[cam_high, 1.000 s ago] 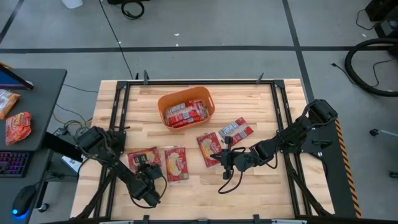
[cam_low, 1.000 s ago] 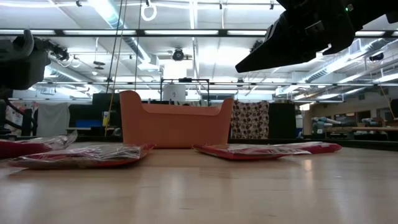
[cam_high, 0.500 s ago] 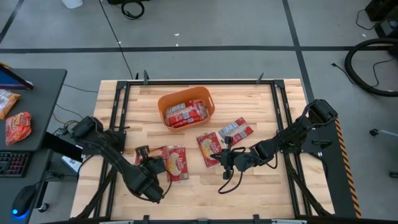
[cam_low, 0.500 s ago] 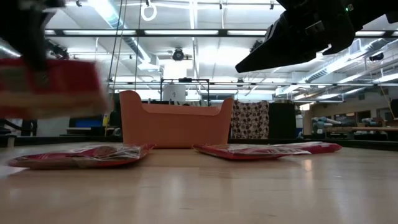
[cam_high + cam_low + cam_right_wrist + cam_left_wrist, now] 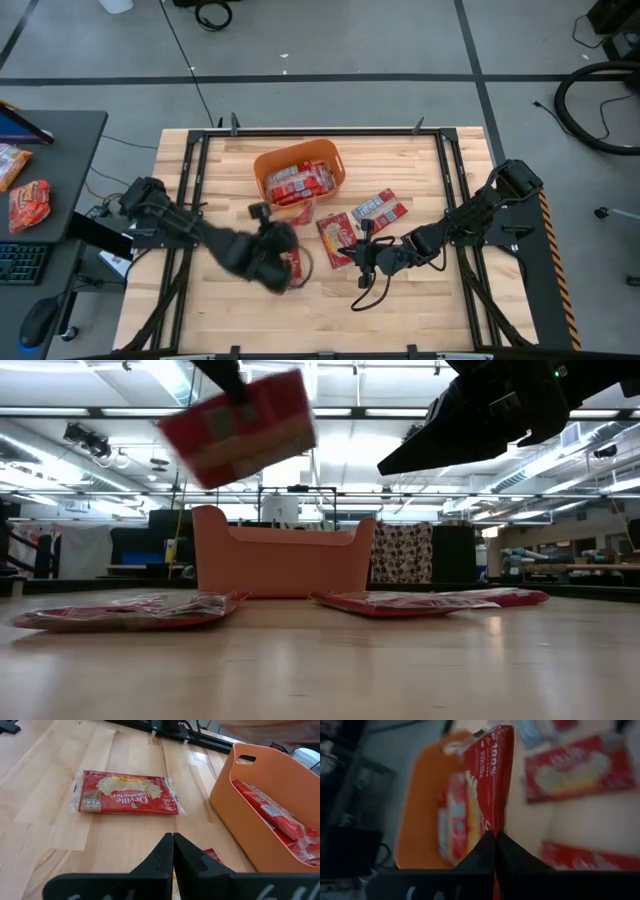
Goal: Sort popcorn bags into baskets
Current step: Put the popcorn bag into the orange bin
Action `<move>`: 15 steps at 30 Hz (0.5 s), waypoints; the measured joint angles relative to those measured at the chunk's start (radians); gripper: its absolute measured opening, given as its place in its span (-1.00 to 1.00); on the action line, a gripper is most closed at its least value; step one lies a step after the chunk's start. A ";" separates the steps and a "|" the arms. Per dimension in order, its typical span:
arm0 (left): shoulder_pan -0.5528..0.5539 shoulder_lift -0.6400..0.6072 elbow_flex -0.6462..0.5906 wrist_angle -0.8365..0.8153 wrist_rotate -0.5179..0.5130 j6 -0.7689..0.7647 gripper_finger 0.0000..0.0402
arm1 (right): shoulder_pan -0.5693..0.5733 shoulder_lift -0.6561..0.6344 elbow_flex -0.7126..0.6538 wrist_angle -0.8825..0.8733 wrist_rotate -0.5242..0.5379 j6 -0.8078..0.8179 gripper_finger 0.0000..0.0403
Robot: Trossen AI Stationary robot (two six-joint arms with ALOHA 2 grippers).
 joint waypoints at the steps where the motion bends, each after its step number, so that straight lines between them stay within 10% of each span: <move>1: 0.027 0.000 0.000 0.025 -0.010 0.042 -0.99 | 0.000 0.000 0.000 0.000 0.000 0.000 -0.95; 15: 0.456 0.011 -0.003 0.150 0.117 0.402 -0.97 | 0.000 0.000 0.000 -0.009 0.000 -0.001 -0.95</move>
